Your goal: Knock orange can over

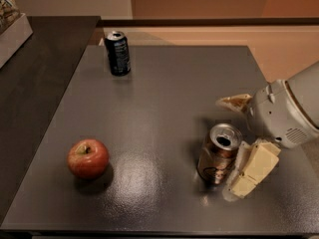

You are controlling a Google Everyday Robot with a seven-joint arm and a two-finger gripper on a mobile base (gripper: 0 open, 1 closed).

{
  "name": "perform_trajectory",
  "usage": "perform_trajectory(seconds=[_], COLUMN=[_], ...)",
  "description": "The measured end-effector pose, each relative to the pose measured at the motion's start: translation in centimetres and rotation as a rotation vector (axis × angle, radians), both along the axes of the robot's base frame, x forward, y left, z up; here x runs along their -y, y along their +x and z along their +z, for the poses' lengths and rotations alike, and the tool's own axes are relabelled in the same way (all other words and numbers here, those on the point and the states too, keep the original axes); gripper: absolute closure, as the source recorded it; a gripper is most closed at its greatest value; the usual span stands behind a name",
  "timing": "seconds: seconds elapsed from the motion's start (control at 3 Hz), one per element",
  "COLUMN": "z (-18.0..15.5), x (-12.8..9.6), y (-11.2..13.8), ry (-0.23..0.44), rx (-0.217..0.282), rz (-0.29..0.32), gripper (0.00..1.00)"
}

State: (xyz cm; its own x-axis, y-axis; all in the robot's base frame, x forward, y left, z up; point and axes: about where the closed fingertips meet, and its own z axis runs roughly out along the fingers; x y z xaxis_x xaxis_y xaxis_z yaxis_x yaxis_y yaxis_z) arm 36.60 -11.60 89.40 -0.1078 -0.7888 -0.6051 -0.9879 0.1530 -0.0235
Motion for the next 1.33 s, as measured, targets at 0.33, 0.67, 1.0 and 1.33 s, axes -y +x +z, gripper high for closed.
perform_trajectory(seconds=[0.33,0.67,1.0,1.33], z=[-0.34,-0.44,-0.39,0.36], x=[0.13,0.37,0.51,0.55], y=[-0.06,0.01,0.1,0.42], ry=[0.01,0.016,0.022,0.039], rx=[0.001,0.004,0.005,0.017], rz=[-0.005,-0.014,-0.019,-0.019], gripper=[0.0,0.18,0.42,0.65])
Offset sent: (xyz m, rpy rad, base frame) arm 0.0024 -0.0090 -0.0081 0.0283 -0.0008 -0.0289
